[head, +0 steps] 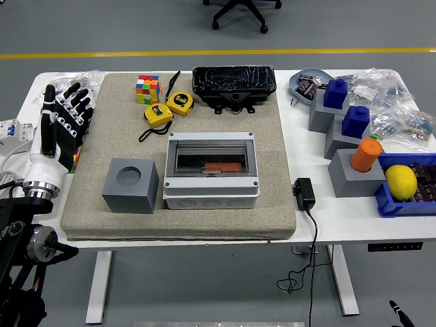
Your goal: Fetch the battery,place it into the box,close the lid of the box
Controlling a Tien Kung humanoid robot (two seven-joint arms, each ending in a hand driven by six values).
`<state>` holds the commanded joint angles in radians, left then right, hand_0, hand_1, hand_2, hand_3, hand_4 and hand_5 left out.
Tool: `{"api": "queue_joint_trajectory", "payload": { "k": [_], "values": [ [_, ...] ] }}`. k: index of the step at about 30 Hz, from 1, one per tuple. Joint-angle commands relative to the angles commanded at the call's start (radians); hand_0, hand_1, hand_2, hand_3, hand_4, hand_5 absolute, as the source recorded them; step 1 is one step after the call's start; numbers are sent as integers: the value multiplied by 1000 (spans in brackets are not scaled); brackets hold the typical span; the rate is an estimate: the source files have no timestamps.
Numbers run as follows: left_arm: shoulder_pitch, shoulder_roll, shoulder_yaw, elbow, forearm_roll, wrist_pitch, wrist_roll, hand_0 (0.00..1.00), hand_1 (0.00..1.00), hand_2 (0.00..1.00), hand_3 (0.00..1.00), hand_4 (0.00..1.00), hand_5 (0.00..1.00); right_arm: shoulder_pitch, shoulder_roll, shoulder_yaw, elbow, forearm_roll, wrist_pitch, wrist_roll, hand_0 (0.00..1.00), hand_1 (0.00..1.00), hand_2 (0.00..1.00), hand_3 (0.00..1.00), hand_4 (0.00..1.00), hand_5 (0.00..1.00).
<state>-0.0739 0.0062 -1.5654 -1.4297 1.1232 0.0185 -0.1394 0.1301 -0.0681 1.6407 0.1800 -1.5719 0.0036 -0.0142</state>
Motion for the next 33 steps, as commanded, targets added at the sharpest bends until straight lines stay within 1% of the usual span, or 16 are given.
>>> {"api": "queue_joint_trajectory", "payload": {
  "k": [1, 2, 4, 8, 9, 11, 13, 14, 16, 19, 20, 26, 27, 30, 32, 33],
  "values": [
    [1, 0, 1, -1, 2, 2, 0, 800, 835, 803, 799, 998, 998, 0, 0, 1, 0, -1, -1, 0, 838, 757, 750, 800, 998, 998],
    [1, 0, 5, -1, 5, 6, 1, 757, 788, 765, 773, 998, 998, 0, 1, 3, 0, -5, -2, 0, 838, 752, 711, 693, 998, 998],
    [0, 0, 11, -1, 10, 10, 4, 757, 788, 765, 773, 998, 998, 0, 1, 15, 0, -23, -5, -2, 838, 752, 711, 693, 998, 998],
    [-9, -6, 15, 10, 20, 18, 14, 757, 788, 765, 773, 998, 998, 0, 1, 53, 0, -85, -29, -3, 838, 752, 711, 693, 998, 998],
    [-10, -6, 16, 11, 22, 19, 15, 750, 781, 762, 768, 998, 998, 1, 1, 57, 0, -94, -32, -4, 771, 556, 486, 358, 998, 839],
    [-11, -6, 20, 11, 22, 18, 15, 750, 781, 762, 768, 998, 998, 4, 1, 66, 0, -115, -46, 0, 771, 556, 486, 358, 998, 839],
    [-14, -6, 24, 9, 24, 20, 16, 750, 781, 762, 768, 998, 998, 6, 0, 84, 0, -154, -70, 8, 771, 556, 486, 358, 998, 839],
    [-16, -6, 26, 10, 24, 21, 17, 748, 776, 757, 764, 998, 998, 7, 0, 96, 0, -183, -86, 11, 588, 393, 343, 242, 998, 536],
    [-19, -6, 29, 10, 24, 23, 18, 748, 776, 757, 764, 998, 998, 7, -1, 106, 0, -215, -107, 16, 588, 393, 343, 242, 998, 536],
    [-27, -6, 35, 11, 24, 28, 18, 748, 776, 757, 764, 998, 998, 6, -1, 125, 0, -241, -161, 23, 588, 393, 343, 242, 998, 536],
    [-28, -6, 37, 11, 25, 30, 19, 742, 773, 756, 761, 998, 998, 6, -2, 127, 0, -247, -173, 24, 341, 213, 215, 160, 671, 382],
    [-29, -6, 48, 8, 31, 36, 21, 742, 773, 756, 761, 998, 998, 7, -1, 114, 0, -221, -231, 41, 341, 213, 215, 160, 671, 382],
    [-29, -6, 48, 7, 32, 37, 21, 743, 770, 753, 759, 998, 998, 7, -1, 110, 0, -213, -247, 44, 170, 86, 128, 67, 362, 241],
    [-28, -6, 53, 5, 33, 40, 21, 743, 770, 753, 759, 998, 998, 6, 1, 103, 0, -195, -277, 47, 170, 86, 128, 67, 362, 241],
    [-27, -6, 59, 7, 32, 42, 22, 743, 770, 753, 759, 998, 998, 8, 2, 126, 0, -241, -301, 40, 170, 86, 128, 67, 362, 241],
    [-25, -5, 64, 8, 34, 42, 23, 736, 763, 748, 753, 998, 998, 11, 2, 134, 0, -271, -315, 31, 39, 18, 91, 24, 399, 18]
  ]
}}
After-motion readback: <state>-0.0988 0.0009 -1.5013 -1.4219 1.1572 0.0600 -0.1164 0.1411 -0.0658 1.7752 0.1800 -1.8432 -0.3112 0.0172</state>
